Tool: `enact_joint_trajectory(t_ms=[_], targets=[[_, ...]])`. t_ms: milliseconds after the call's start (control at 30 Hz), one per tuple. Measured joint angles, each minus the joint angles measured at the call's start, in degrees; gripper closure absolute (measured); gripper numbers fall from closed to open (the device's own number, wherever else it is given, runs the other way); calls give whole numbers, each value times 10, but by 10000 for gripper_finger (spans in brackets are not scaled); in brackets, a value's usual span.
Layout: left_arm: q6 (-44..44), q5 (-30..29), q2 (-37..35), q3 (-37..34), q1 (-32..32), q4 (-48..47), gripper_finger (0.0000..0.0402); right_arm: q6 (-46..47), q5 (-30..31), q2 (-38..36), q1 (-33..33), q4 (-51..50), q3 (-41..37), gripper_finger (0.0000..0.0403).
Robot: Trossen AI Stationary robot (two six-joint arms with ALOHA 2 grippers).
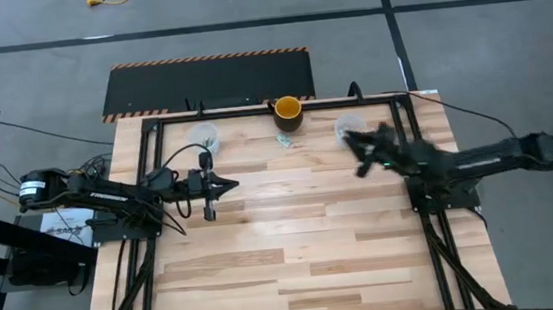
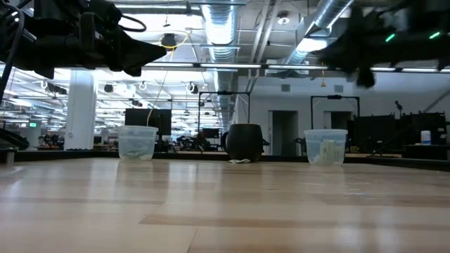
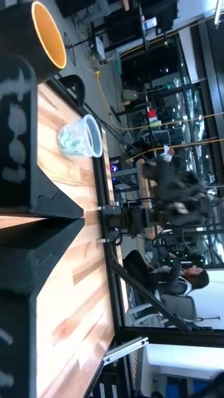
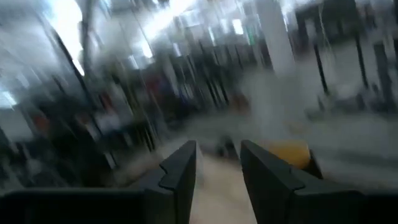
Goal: Pick and place Stevia / Truvia into bins
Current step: Put the stevia packet into the left transparent container
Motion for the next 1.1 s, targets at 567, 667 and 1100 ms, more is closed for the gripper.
enact_joint_trajectory(t_ms=[567,667,1100], targets=[[33,-9,0,0,0,1,401,123,79,692,-17,319,185,282],[41,-9,0,0,0,-4,401,121,96,739,-10,291,243,282],[35,-8,0,0,0,-11,401,132,149,741,-17,-110,438,282]])
